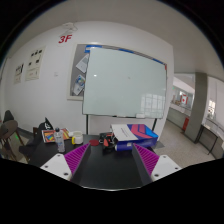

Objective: Pour water

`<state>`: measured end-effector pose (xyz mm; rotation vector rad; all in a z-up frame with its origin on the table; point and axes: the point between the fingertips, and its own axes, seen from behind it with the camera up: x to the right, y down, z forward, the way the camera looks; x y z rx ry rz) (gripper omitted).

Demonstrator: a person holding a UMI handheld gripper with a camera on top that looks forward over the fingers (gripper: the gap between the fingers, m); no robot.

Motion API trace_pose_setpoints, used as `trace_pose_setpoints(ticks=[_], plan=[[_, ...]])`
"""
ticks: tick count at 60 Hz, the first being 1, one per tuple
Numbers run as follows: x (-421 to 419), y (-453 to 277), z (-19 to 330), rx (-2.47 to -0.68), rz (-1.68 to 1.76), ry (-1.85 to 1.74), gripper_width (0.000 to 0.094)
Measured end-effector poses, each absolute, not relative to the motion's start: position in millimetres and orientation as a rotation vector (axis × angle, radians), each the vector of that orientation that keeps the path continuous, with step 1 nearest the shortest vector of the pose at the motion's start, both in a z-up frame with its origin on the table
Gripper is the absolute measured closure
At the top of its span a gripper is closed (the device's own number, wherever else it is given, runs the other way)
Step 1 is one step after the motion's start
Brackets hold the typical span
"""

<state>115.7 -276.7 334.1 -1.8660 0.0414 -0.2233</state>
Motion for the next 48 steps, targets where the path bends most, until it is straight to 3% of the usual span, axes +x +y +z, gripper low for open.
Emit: trace_pose_setpoints(ticks=[11,33,48], plan=[[105,-271,304,-1.905,-0.223,0.035,0.0096],[9,-240,131,-2.075,-0.114,-0.012,0.0089],[-102,-147,68,-2.072,-0.001,-0.022,0.0095]])
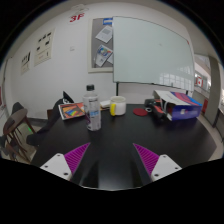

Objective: Pour water

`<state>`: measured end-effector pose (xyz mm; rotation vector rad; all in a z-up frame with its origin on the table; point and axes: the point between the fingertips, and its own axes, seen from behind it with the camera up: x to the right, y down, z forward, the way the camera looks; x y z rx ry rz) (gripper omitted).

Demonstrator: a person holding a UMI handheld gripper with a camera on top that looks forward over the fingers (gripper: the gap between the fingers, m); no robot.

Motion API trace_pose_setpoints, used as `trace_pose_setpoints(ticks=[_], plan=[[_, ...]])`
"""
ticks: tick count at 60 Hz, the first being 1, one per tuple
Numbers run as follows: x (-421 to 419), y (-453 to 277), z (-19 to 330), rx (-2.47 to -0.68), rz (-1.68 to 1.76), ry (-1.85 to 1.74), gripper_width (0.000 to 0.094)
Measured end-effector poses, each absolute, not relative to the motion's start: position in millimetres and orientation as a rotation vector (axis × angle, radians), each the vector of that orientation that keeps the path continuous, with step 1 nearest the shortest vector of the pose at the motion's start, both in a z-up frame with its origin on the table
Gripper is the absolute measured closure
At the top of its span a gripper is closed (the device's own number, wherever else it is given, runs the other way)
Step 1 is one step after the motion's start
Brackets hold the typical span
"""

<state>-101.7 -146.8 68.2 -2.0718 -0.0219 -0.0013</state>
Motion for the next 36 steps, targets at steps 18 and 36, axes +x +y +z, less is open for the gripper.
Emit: trace_pose_setpoints(ticks=[18,36], plan=[[-180,0,58,-1.958,0.039,-0.043,0.0094],[-186,82,51,-1.889,-0.022,-0.036,0.0328]])
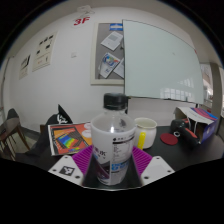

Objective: Pour water

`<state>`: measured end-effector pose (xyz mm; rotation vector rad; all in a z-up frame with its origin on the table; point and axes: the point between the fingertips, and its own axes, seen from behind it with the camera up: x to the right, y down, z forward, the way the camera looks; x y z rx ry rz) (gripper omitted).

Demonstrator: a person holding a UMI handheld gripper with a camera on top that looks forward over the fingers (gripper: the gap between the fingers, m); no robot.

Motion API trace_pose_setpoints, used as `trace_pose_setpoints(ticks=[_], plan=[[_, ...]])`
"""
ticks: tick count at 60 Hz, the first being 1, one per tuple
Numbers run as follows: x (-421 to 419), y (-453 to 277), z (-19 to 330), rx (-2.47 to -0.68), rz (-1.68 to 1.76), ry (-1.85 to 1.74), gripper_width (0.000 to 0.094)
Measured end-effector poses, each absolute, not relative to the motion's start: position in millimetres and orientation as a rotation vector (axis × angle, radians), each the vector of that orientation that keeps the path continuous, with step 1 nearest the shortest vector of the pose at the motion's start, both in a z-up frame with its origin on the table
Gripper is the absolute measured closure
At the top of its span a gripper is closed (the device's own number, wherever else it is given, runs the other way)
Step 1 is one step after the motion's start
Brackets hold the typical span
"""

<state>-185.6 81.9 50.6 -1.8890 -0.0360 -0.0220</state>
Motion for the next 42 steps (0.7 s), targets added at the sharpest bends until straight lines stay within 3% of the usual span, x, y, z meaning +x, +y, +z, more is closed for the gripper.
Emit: trace_pose_setpoints(ticks=[1,14,24,33,42], plan=[[-186,83,51,-1.888,-0.018,-0.036,0.0373],[-192,88,52,-1.869,0.032,-0.019,0.0529],[-204,87,71,-1.870,0.055,-0.091,0.0547],[-225,95,134,-1.776,0.191,-0.092,0.0545],[-252,119,225,-1.636,0.645,0.105,0.0545]])
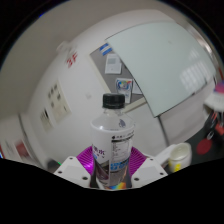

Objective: Pour water

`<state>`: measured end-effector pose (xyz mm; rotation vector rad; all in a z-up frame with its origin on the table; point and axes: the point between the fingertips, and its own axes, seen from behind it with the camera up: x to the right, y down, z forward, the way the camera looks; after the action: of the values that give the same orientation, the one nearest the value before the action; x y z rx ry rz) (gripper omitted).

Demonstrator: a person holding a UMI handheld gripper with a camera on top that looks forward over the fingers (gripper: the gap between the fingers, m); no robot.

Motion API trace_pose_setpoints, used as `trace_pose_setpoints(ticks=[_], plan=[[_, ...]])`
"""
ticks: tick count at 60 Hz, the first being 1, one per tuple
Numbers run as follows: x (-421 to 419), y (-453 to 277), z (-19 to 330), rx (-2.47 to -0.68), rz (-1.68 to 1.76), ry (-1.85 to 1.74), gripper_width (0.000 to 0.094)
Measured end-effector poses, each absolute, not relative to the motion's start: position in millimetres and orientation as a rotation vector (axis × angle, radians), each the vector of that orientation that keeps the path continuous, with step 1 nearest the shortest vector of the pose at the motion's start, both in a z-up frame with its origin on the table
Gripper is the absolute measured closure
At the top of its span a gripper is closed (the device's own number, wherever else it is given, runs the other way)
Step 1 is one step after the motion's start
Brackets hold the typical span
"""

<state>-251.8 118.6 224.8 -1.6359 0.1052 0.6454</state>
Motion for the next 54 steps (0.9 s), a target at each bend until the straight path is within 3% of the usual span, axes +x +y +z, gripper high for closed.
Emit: trace_pose_setpoints(ticks=[6,13,18,33,42,54], plan=[[-261,130,275,-1.503,1.077,0.316,0.0547],[-236,153,299,-1.299,1.530,0.616,0.0547],[-210,166,294,-1.132,1.785,0.812,0.0547],[-166,206,215,-0.823,2.076,1.320,0.0547],[-166,194,201,-0.834,2.088,1.355,0.0546],[-169,189,237,-1.016,2.003,1.154,0.0545]])
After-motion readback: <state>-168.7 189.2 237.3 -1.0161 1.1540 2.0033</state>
